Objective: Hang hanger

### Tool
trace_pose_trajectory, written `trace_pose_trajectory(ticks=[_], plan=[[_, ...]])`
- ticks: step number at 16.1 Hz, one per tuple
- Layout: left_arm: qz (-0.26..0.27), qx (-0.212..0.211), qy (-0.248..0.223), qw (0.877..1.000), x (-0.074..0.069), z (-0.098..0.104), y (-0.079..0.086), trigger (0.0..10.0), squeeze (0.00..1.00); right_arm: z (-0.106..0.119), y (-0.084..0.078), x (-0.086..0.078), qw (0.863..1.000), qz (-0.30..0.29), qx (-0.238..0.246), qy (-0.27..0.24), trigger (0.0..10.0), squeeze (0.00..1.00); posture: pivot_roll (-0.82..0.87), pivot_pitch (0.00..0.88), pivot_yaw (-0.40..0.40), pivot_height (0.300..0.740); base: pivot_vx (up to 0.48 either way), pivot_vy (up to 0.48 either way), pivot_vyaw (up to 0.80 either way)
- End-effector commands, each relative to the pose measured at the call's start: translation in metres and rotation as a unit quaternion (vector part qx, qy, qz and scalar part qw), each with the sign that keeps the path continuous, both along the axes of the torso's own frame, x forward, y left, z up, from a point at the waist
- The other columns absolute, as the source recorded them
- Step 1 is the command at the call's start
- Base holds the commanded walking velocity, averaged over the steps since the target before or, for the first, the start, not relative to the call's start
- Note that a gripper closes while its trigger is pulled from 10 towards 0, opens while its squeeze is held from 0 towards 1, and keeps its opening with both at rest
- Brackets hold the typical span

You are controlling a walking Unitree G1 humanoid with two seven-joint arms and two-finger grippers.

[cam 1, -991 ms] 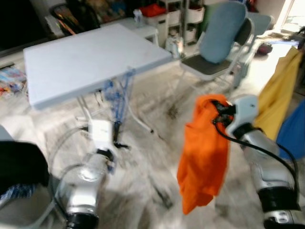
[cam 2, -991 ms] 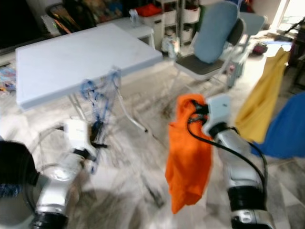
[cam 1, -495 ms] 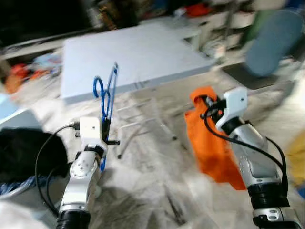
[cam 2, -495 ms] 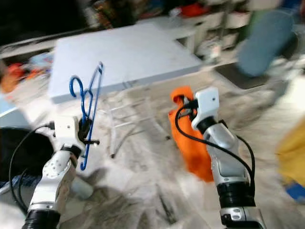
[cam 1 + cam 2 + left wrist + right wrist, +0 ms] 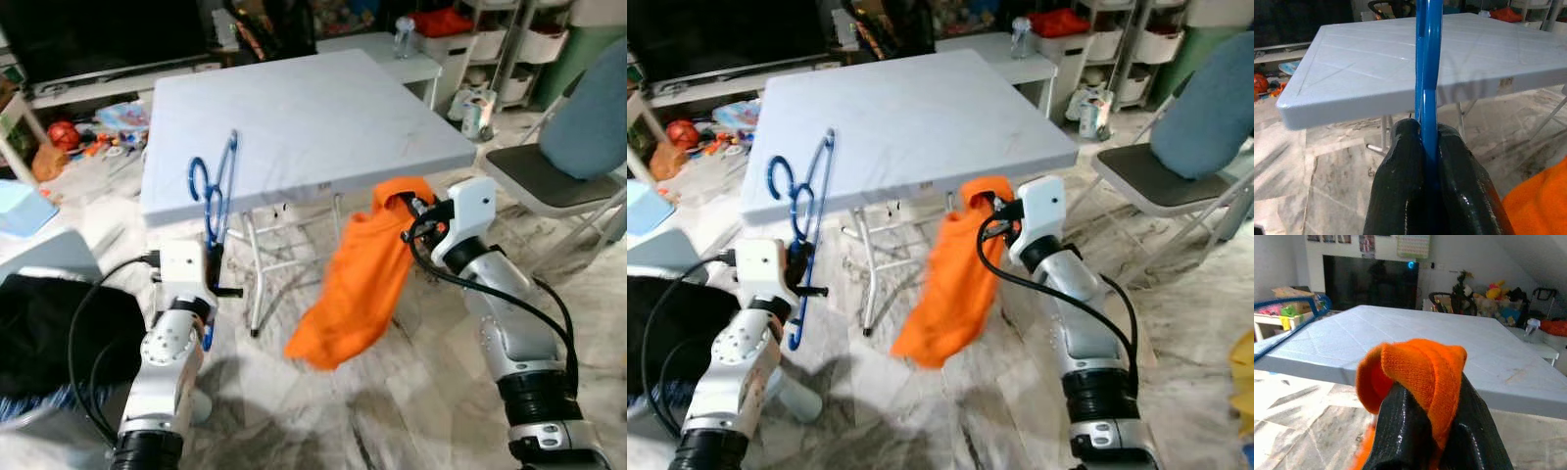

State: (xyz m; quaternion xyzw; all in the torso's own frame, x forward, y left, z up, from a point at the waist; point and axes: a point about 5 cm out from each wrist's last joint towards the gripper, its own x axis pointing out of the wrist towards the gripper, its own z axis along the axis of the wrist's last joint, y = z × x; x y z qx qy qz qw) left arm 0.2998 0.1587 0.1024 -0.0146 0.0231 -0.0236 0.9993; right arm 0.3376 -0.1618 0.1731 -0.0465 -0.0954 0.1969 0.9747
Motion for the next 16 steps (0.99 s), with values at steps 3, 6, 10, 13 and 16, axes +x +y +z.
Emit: trace_pose_trajectory(ticks=[3, 6, 10, 13, 16], plan=[[-0.006, -0.006, -0.009, 1.0, 0.0028, 0.0054, -0.0054, 10.0, 0.0, 0.0143, -0.0038, 0.0033, 1.0, -0.008, 0.004, -0.023, 10.0, 0.0, -0.09, 0.0, 0.053, 0.74, 0.39, 0.0, 0.0], [-0.004, -0.009, -0.012, 1.0, 0.0041, 0.0077, -0.0051, 10.0, 0.0, 0.0172, -0.0006, 0.0045, 0.999, -0.003, -0.004, -0.033, 10.0, 0.0, -0.09, 0.0, 0.05, 0.74, 0.405, 0.0, 0.24], [0.003, -0.01, -0.019, 1.0, 0.0075, 0.0118, -0.0019, 10.0, 0.0, 0.0189, 0.0019, 0.0058, 0.999, 0.0, 0.008, -0.033, 10.0, 0.0, -0.09, 0.0, 0.05, 0.74, 0.401, 0.0, 0.57], [0.005, -0.012, -0.02, 1.0, 0.0086, 0.0129, -0.0015, 10.0, 0.0, 0.0202, 0.0015, 0.0071, 0.999, -0.002, 0.016, -0.032, 10.0, 0.0, -0.09, 0.0, 0.05, 0.74, 0.401, 0.0, 0.0], [0.005, -0.014, -0.022, 1.0, 0.0097, 0.0141, -0.0023, 10.0, 0.0, 0.0202, 0.0031, 0.0074, 0.999, 0.001, 0.014, -0.033, 10.0, 0.0, -0.09, 0.0, 0.05, 0.74, 0.401, 0.0, 0.0]])
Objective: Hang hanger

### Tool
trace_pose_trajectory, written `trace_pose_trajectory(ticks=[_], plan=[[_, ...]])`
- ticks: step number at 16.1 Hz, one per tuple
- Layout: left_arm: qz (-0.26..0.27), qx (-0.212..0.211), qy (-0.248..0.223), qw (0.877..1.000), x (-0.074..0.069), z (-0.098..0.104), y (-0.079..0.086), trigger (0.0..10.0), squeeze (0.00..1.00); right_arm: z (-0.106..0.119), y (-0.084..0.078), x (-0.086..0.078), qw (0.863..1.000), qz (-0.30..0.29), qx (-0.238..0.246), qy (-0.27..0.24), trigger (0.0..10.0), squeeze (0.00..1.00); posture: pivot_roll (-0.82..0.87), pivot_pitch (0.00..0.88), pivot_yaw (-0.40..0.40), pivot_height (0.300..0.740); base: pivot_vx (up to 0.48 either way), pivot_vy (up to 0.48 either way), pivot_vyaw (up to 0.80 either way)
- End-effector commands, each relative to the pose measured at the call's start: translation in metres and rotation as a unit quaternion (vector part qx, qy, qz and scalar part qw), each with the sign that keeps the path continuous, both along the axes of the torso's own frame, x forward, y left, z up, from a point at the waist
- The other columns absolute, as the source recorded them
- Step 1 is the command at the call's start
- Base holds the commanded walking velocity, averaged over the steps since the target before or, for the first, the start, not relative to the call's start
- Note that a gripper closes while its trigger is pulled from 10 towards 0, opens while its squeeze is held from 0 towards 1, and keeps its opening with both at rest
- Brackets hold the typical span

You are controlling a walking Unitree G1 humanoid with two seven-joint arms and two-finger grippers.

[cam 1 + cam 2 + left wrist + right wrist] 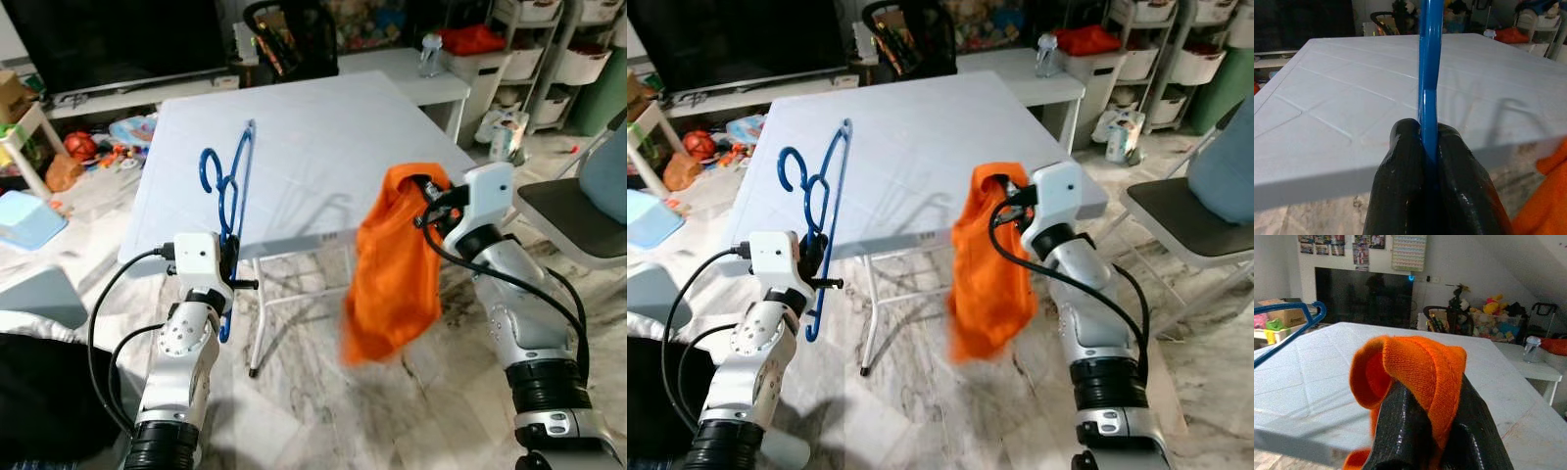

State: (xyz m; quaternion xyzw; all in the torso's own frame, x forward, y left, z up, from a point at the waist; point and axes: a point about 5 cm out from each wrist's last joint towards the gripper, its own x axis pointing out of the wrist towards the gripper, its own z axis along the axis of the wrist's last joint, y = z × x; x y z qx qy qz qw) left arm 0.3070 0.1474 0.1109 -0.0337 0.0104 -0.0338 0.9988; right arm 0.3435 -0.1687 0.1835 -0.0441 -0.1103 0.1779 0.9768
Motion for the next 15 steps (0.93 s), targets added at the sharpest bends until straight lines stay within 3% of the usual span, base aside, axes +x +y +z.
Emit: trace_pose_trajectory(ticks=[1, 11, 15], plan=[[0.015, 0.005, -0.009, 1.0, 0.003, 0.006, 0.009, 10.0, 0.0, 0.01, 0.01, 0.002, 1.0, 0.02, 0.005, -0.019, 10.0, 0.0, -0.09, 0.0, 0.05, 0.74, 0.401, 0.0, 0.0], [0.028, 0.0, -0.026, 0.999, 0.005, 0.015, 0.007, 10.0, 0.0, 0.018, 0.02, 0.002, 0.998, 0.046, -0.012, -0.039, 10.0, 0.0, -0.09, 0.0, 0.037, 0.74, 0.408, 0.0, 0.0], [0.042, 0.005, -0.031, 0.999, 0.004, 0.018, 0.009, 10.0, 0.0, 0.018, 0.023, 0.002, 0.998, 0.049, -0.012, -0.04, 10.0, 0.0, -0.09, 0.0, 0.035, 0.74, 0.399, 0.0, 0.8]])
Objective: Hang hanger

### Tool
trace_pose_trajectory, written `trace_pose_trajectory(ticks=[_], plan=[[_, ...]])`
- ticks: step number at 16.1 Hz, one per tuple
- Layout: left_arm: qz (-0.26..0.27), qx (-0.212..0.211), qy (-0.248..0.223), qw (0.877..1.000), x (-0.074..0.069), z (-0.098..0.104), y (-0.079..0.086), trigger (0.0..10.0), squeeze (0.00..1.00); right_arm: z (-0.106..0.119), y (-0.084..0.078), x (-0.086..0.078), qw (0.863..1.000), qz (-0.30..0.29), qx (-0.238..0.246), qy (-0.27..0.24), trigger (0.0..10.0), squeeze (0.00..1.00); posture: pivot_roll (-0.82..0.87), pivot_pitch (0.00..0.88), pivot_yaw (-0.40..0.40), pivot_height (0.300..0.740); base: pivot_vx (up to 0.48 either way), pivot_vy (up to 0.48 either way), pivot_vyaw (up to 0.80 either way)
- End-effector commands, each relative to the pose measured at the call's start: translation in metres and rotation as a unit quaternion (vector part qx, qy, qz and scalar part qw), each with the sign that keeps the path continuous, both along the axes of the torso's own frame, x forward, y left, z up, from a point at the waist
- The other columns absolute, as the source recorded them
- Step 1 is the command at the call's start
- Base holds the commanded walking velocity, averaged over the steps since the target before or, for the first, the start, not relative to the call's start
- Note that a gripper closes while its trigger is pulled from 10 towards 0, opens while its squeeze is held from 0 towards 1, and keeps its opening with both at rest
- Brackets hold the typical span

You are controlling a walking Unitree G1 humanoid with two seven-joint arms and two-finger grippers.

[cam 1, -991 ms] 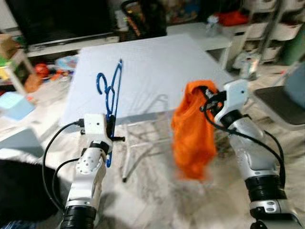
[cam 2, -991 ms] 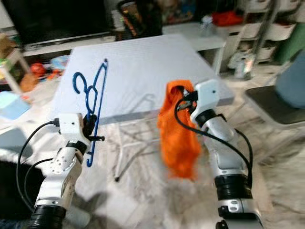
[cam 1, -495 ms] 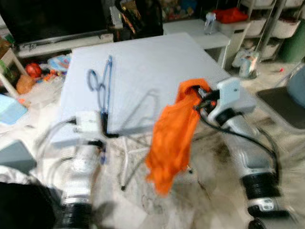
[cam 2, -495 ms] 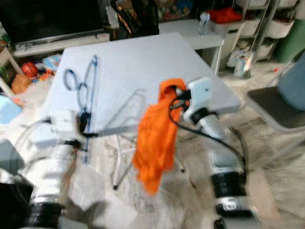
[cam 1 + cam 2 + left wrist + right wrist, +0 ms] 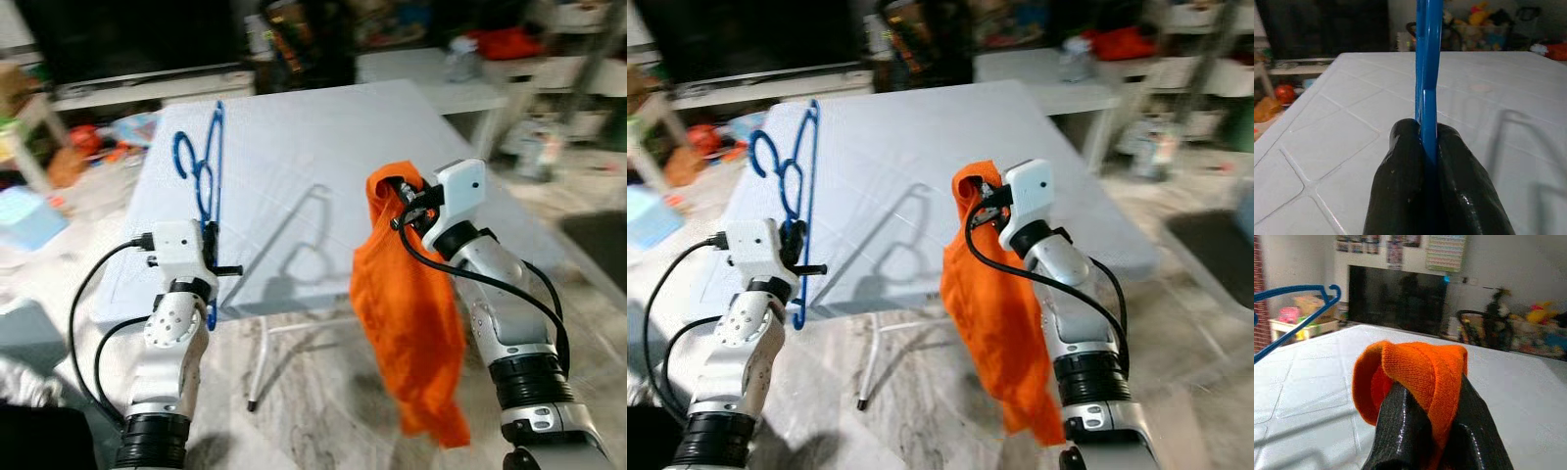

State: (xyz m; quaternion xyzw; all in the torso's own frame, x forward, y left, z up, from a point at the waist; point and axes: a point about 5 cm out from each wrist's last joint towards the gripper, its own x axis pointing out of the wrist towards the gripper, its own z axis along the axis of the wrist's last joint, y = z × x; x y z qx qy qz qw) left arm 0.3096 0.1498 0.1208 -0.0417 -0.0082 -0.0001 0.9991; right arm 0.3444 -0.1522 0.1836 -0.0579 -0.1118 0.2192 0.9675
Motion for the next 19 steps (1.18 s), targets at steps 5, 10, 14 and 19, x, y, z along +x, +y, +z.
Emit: trace_pose_trajectory(ticks=[5, 10, 14, 19], plan=[[0.016, 0.015, -0.009, 1.0, 0.002, 0.007, 0.006, 10.0, 0.0, 0.02, 0.007, 0.001, 0.999, 0.015, 0.003, -0.039, 10.0, 0.0, -0.09, 0.0, 0.032, 0.74, 0.118, 0.0, 0.61], [0.012, 0.016, -0.001, 1.0, 0.002, 0.004, 0.001, 10.0, 0.0, 0.024, 0.01, 0.005, 0.999, 0.018, 0.024, -0.032, 10.0, 0.0, -0.09, 0.0, 0.032, 0.74, 0.0, 0.0, 0.0], [-0.005, 0.012, 0.008, 1.0, 0.003, 0.003, -0.007, 10.0, 0.0, 0.066, 0.036, 0.04, 0.997, 0.037, 0.057, -0.043, 10.0, 0.0, -0.07, 0.0, 0.018, 0.74, 0.0, 0.0, 0.0], [0.003, 0.01, 0.009, 1.0, -0.003, 0.003, -0.006, 10.0, 0.0, 0.144, 0.068, 0.07, 0.996, 0.012, 0.053, -0.071, 10.0, 0.0, -0.02, 0.0, -0.03, 0.74, 0.0, 0.0, 0.0]])
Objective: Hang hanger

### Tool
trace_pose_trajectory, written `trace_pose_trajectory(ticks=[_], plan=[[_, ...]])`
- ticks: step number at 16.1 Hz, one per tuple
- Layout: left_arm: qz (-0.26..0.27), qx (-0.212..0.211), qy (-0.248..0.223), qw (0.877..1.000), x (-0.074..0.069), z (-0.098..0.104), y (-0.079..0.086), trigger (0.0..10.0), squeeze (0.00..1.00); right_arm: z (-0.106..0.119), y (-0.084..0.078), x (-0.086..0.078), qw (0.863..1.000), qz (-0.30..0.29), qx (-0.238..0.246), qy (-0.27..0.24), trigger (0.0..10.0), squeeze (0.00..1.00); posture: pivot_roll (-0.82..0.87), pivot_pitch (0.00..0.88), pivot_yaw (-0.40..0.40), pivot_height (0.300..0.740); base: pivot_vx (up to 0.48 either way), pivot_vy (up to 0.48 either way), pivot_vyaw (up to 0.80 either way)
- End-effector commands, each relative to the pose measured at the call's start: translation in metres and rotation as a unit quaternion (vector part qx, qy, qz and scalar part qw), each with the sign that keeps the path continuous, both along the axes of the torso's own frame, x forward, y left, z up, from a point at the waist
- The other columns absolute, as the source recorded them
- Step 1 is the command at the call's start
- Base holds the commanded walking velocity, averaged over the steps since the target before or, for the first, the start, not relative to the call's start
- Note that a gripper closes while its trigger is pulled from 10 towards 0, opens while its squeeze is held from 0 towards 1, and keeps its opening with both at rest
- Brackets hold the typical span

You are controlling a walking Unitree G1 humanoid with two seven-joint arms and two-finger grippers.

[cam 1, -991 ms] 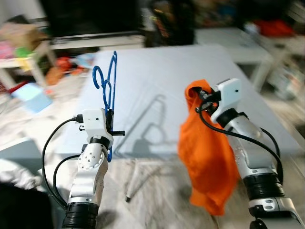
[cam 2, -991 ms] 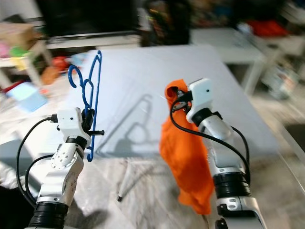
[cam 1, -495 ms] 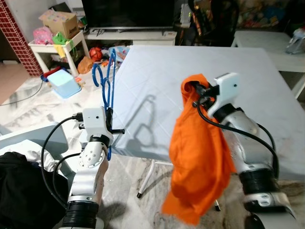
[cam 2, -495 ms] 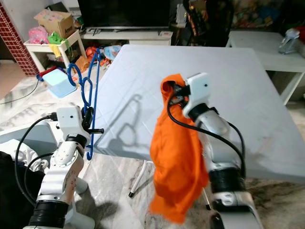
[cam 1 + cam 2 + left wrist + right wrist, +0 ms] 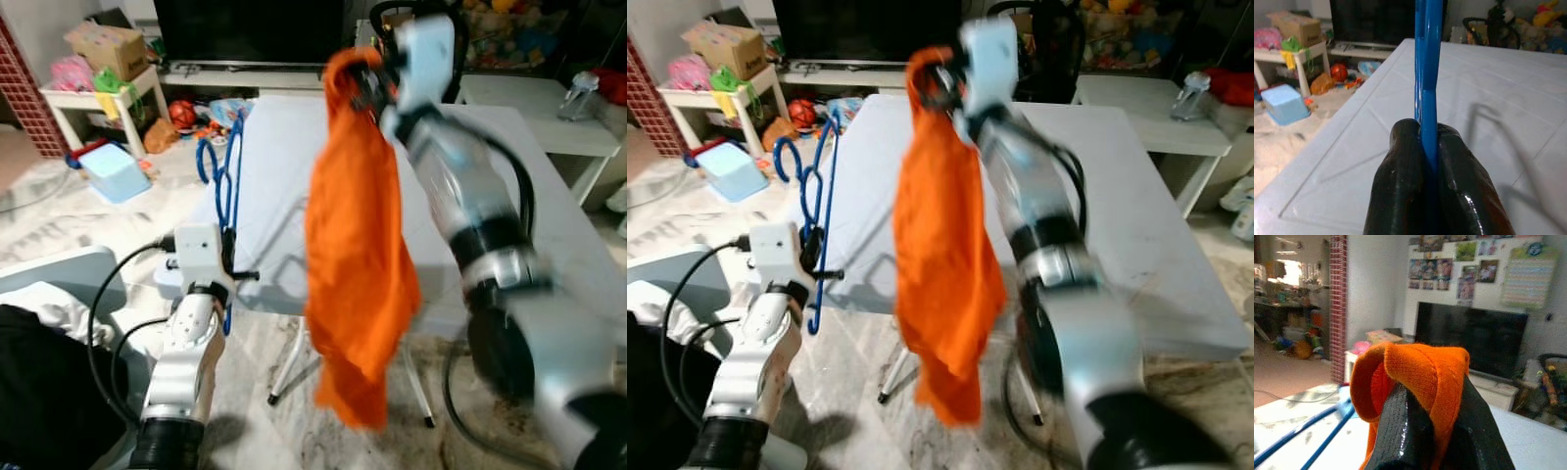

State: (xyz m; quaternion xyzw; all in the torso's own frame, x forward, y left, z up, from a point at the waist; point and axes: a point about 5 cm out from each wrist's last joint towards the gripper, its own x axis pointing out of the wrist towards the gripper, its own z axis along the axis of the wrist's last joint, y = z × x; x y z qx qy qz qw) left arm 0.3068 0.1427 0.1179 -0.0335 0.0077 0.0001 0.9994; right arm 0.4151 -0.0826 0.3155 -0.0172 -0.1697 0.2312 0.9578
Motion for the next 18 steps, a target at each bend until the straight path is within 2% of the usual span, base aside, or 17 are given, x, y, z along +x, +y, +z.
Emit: trace_pose_trajectory(ticks=[1, 2, 4, 5, 7, 9, 10, 11, 12, 13, 14, 16, 18], plan=[[0.003, -0.002, -0.005, 1.0, -0.002, 0.005, 0.002, 10.0, 0.0, 0.035, -0.005, 0.0, 0.998, -0.033, 0.036, -0.041, 10.0, 0.0, -0.01, 0.0, -0.038, 0.74, 0.0, 0.0, 0.0], [0.002, -0.005, -0.004, 1.0, -0.003, 0.004, 0.002, 10.0, 0.0, 0.058, -0.011, -0.001, 0.994, -0.06, 0.065, -0.064, 10.0, 0.0, -0.01, 0.0, -0.043, 0.74, 0.0, 0.0, 0.0], [-0.007, -0.012, -0.005, 1.0, -0.006, 0.004, -0.001, 10.0, 0.0, 0.09, -0.019, -0.006, 0.986, -0.093, 0.074, -0.114, 10.0, 0.0, 0.01, 0.0, -0.058, 0.74, 0.0, 0.0, 0.0], [-0.009, -0.011, -0.011, 1.0, -0.008, 0.006, -0.003, 10.0, 0.0, 0.11, -0.025, -0.012, 0.978, -0.122, 0.069, -0.153, 10.0, 0.0, 0.02, 0.0, -0.067, 0.74, 0.0, 0.0, 0.0], [-0.003, -0.015, -0.013, 1.0, -0.01, 0.006, -0.002, 10.0, 0.0, 0.116, -0.035, -0.012, 0.972, -0.158, 0.06, -0.165, 10.0, 0.0, 0.02, 0.0, -0.076, 0.74, 0.0, 0.0, 0.0], [-0.001, -0.015, -0.015, 1.0, -0.011, 0.007, -0.003, 10.0, 0.0, 0.086, -0.037, -0.003, 0.975, -0.181, 0.019, -0.13, 10.0, 0.0, 0.02, 0.0, -0.077, 0.74, 0.0, 0.0, 0.0], [-0.002, -0.016, -0.016, 1.0, -0.011, 0.008, -0.003, 10.0, 0.0, 0.058, -0.036, 0.004, 0.977, -0.188, -0.022, -0.098, 10.0, 0.0, 0.02, 0.0, -0.077, 0.74, 0.0, 0.0, 0.0], [-0.004, -0.017, -0.017, 1.0, -0.011, 0.008, -0.004, 10.0, 0.0, 0.004, -0.034, 0.012, 0.974, -0.192, -0.116, -0.015, 10.0, 0.0, 0.02, 0.0, -0.07, 0.74, 0.0, 0.0, 0.0], [-0.006, -0.02, -0.016, 1.0, -0.011, 0.008, -0.005, 10.0, 0.0, -0.02, -0.035, 0.014, 0.971, -0.188, -0.148, 0.022, 10.0, 0.0, 0.02, 0.0, -0.07, 0.74, 0.0, 0.0, 0.0], [-0.01, -0.021, -0.013, 1.0, -0.012, 0.007, -0.006, 10.0, 0.0, -0.056, -0.04, 0.012, 0.97, -0.167, -0.15, 0.089, 10.0, 1.0, 0.01, 0.0, -0.061, 0.74, 0.0, 0.0, 0.0], [-0.014, -0.02, -0.012, 1.0, -0.012, 0.006, -0.006, 10.0, 0.0, -0.074, -0.043, 0.01, 0.969, -0.157, -0.152, 0.116, 10.0, 1.0, 0.01, 0.0, -0.056, 0.74, 0.0, 0.0, 0.0], [-0.022, -0.022, -0.008, 0.999, -0.012, 0.006, -0.008, 10.0, 0.0, -0.086, -0.053, 0.008, 0.969, -0.133, -0.162, 0.128, 10.0, 1.0, 0.0, 0.0, -0.044, 0.74, 0.0, 0.0, 0.0], [-0.033, -0.023, -0.007, 0.999, -0.01, 0.006, -0.012, 10.0, 0.0, -0.084, -0.066, 0.006, 0.972, -0.113, -0.163, 0.13, 10.0, 1.0, -0.01, 0.0, -0.038, 0.74, 0.0, 0.0, 0.0]])
